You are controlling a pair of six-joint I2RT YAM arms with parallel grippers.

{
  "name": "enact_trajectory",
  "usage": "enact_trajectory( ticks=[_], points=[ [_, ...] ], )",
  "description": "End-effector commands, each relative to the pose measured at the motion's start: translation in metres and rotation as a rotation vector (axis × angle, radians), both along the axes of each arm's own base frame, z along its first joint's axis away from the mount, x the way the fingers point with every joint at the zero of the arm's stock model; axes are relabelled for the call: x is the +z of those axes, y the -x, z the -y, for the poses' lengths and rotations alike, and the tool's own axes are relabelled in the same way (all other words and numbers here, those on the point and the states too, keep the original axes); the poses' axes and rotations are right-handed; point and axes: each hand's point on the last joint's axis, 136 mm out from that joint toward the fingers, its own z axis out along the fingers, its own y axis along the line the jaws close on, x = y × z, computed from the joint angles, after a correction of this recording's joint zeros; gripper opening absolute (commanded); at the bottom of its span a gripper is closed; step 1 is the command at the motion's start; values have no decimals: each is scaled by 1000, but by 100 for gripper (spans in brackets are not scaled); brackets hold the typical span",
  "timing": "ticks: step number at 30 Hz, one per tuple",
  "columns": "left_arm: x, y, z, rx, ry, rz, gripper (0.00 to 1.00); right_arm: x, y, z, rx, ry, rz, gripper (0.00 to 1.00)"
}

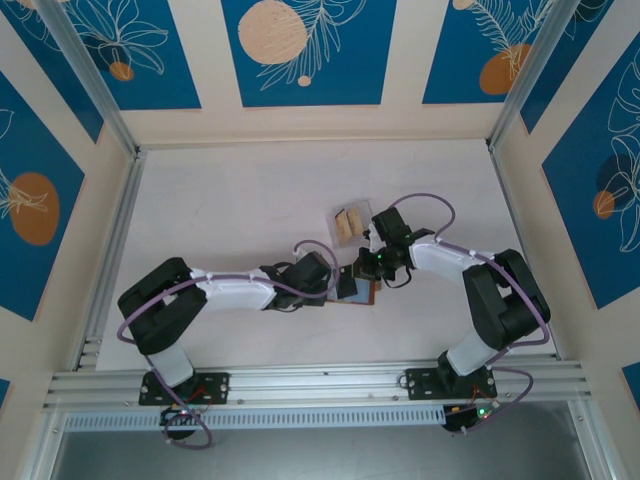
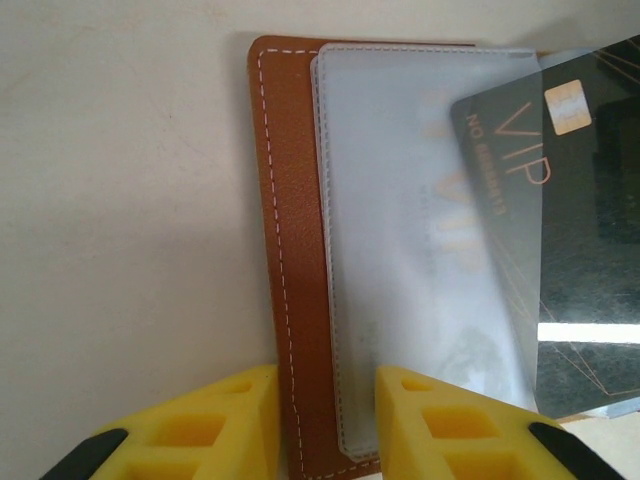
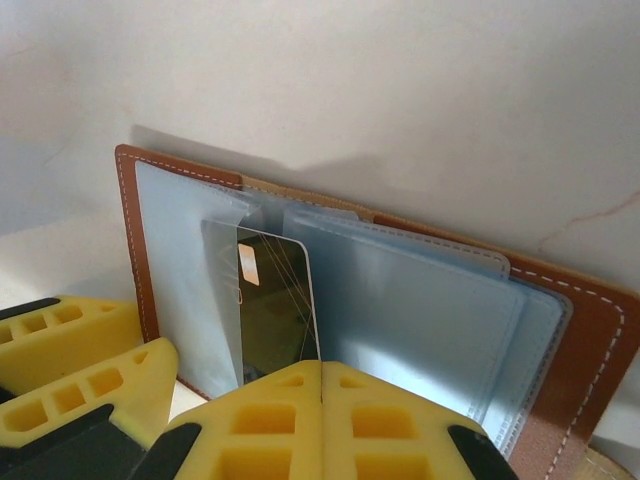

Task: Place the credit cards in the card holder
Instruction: Insert the credit card into the card slot.

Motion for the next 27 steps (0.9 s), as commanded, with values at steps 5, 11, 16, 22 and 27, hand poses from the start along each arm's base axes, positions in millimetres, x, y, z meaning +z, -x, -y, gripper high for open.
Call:
enact_trajectory(
  ticks=[5,11,16,22,27],
  points=[
    [-40,33,-29,-29,-160,-138,29,9,-7,0,-12,10,79,0],
    [-41,34,-29,-27,-161,-140,29,6,-3,0,-36,0,69,0],
    [-41,34,-29,-30,-161,-141,29,9,-3,0,-32,-31,42,6],
    [-42,34,-29,-30,-161,-140,29,-6,-1,1,-19,-2,-4,26],
    [-42,35,-30,-30,-160,-141,29,-14,-1,3,-16,23,-14,33]
  ],
)
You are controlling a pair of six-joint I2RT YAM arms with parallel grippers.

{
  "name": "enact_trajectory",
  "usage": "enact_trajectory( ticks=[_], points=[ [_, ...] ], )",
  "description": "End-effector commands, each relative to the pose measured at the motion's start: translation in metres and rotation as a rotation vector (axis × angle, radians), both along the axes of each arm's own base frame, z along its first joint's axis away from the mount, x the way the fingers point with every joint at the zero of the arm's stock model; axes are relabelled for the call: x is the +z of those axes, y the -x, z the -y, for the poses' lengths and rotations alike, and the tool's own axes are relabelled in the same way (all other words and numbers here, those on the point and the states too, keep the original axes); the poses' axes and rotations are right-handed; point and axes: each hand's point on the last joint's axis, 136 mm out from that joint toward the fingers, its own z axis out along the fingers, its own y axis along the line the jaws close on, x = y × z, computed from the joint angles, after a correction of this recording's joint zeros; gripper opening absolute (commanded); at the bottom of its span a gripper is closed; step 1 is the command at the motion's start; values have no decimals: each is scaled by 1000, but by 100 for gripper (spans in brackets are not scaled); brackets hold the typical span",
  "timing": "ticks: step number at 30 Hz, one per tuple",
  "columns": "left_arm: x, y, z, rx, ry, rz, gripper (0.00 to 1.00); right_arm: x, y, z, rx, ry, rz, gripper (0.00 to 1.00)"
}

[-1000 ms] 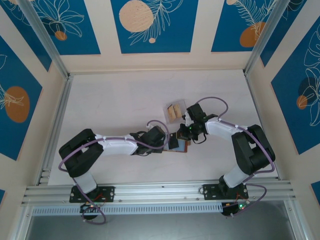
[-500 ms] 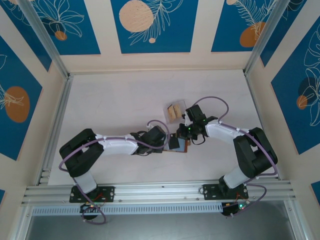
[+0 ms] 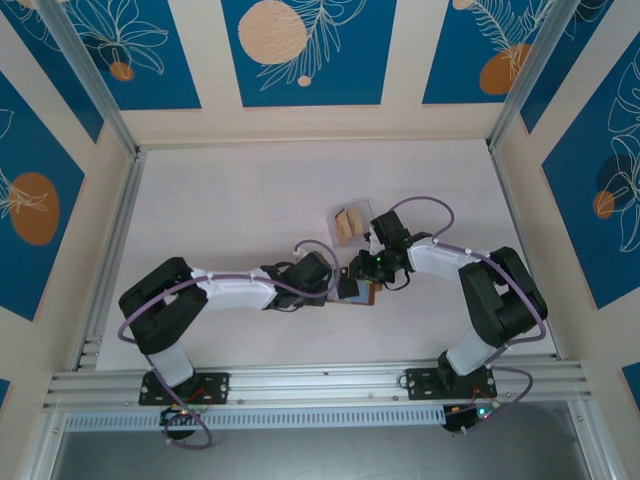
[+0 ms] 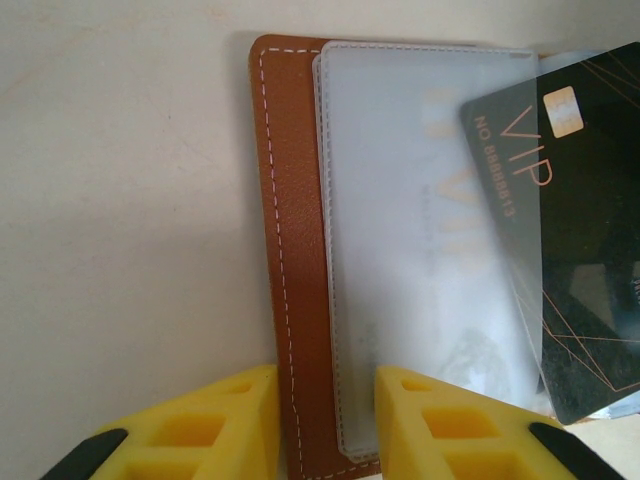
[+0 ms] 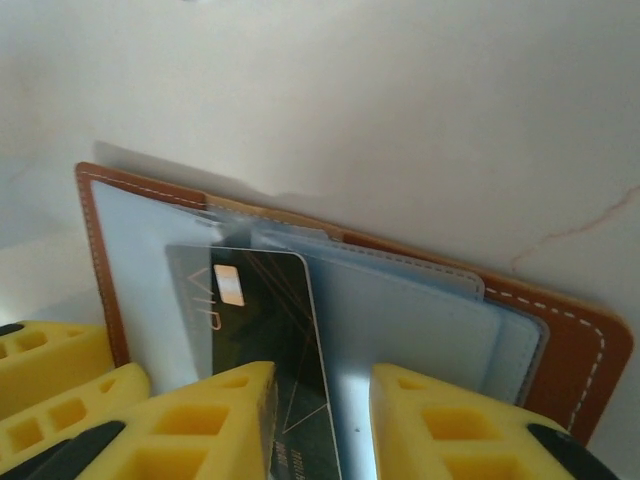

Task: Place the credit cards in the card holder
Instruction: Insert the credit card into the card slot.

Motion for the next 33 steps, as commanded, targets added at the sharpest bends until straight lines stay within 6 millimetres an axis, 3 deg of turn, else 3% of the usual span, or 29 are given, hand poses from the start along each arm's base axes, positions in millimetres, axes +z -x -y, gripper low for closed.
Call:
enact_trajectory(
  ticks=[1,13,23,33],
  points=[
    [-42,35,-30,-30,-153,-141,29,-2,0,-2,16,6,-13,34],
    [-43,35,-30,-32,-149,-139,29,-7,6,-12,71,23,-32,31],
    [-43,36,-31,-33,-151,-138,29,10,6,-17,66,-55,-16,14],
    [-43,37,-32,-34,-149,-138,29,6,9,-11,44,-48,-25,0]
  ],
)
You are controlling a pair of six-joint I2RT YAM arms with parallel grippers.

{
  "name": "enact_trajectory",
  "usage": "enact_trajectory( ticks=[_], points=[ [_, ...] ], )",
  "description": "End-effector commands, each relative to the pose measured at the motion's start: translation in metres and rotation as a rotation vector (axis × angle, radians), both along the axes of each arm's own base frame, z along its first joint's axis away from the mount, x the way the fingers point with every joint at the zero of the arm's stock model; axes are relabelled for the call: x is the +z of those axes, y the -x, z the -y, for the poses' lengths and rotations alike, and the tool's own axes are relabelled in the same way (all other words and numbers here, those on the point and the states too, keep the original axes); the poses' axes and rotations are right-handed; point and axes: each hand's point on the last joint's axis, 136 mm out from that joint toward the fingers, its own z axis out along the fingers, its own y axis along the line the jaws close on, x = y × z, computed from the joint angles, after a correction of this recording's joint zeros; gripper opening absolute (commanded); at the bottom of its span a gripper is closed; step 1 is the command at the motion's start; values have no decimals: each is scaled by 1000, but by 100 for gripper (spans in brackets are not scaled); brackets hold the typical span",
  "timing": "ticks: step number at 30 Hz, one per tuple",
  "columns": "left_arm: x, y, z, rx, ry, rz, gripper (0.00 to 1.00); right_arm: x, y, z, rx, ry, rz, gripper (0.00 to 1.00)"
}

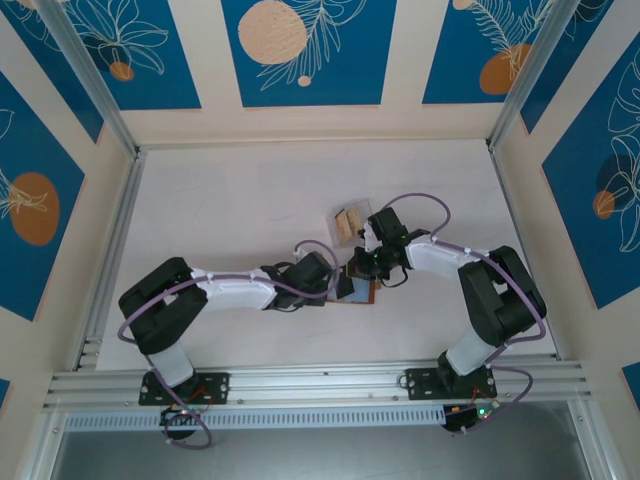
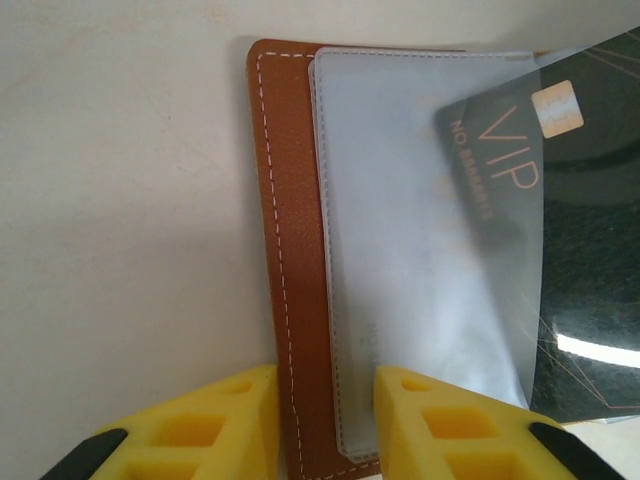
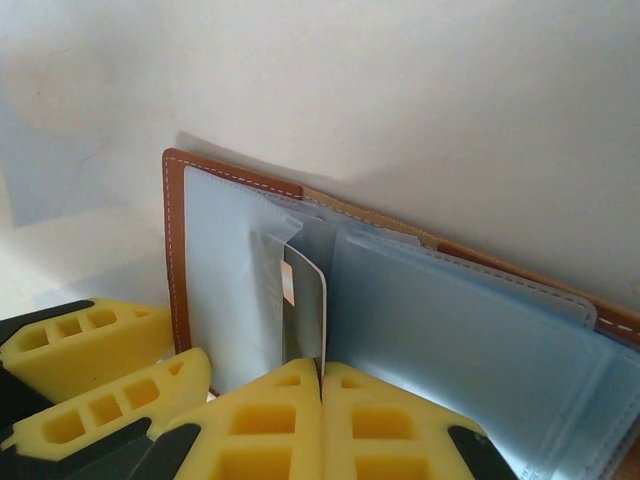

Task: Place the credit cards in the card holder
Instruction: Insert the credit card into the card slot.

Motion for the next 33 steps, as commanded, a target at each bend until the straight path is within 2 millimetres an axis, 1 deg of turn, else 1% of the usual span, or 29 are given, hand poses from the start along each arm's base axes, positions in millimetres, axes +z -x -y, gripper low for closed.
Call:
enact_trajectory(
  ticks=[1,9,20,33],
  points=[
    [-43,37,-32,-36,-152,-139,29,-9,10,8,-13,28,-33,0],
    [-42,38,-34,-37,-154,-139,29,-24,13,16,-60,76,-25,0],
    [-43,39,-36,-42,-160,-145,29,-23,18,28,-161,94,16,0],
    [-43,40,-36,-47,-161,-145,29,-19,9,38,-243,174,88,0]
  ],
)
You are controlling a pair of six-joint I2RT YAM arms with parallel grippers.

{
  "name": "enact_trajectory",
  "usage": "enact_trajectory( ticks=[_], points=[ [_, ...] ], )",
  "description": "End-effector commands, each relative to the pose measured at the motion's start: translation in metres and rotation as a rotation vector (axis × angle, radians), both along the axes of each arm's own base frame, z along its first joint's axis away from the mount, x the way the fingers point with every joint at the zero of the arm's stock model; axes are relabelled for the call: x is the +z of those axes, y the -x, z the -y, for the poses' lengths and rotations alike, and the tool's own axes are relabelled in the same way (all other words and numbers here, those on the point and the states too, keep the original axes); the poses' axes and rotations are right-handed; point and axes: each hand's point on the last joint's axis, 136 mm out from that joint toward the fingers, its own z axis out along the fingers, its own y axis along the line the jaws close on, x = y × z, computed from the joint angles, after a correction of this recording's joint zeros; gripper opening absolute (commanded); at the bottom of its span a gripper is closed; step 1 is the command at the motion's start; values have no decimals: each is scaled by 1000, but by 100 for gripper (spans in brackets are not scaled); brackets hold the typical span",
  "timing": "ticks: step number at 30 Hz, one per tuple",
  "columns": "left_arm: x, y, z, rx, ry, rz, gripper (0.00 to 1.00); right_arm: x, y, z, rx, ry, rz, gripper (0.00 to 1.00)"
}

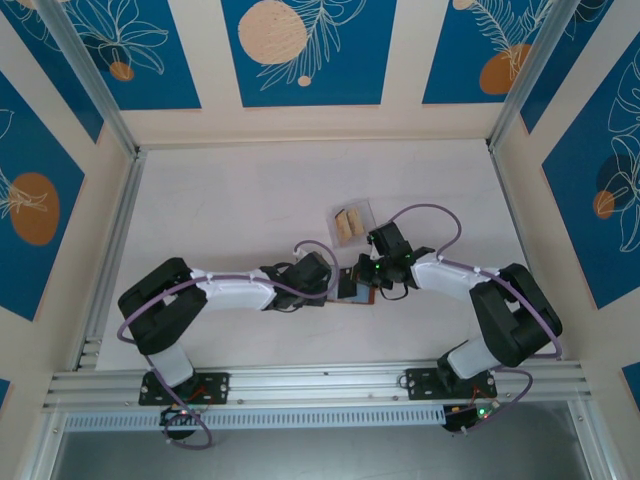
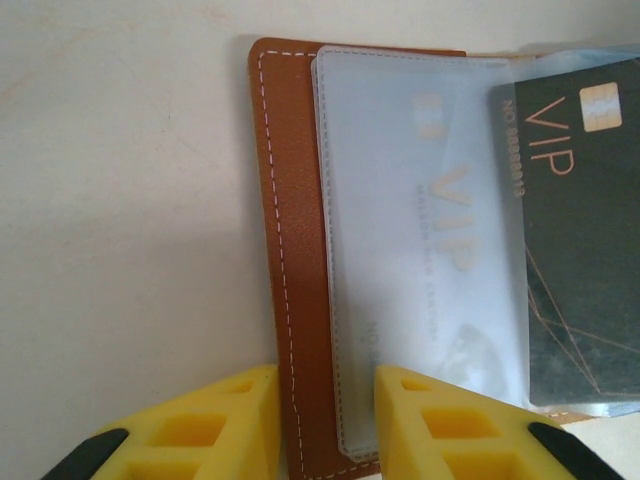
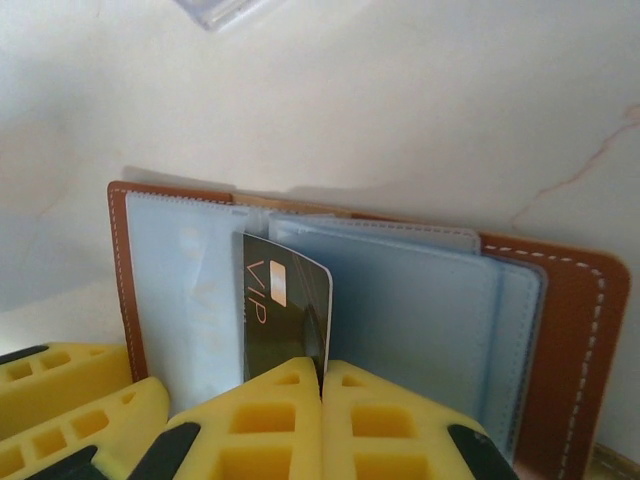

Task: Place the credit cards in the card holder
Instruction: Insert the credit card into the card slot.

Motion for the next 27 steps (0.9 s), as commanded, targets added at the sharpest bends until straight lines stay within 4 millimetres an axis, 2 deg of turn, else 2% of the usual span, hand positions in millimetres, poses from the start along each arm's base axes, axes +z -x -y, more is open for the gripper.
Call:
enact_trajectory(
  ticks=[1,13,27],
  points=[
    [-43,40,-36,-45,-165,-149,29,-14,5,21,-65,102,-13,0],
    [-43,40,-36,-47,-167,-151,29,-17,6,12,-66,127,-2,0],
    [-43,40,-34,-53,-162,-150,29,-23,13,-9,-14,79,-1,0]
  ],
)
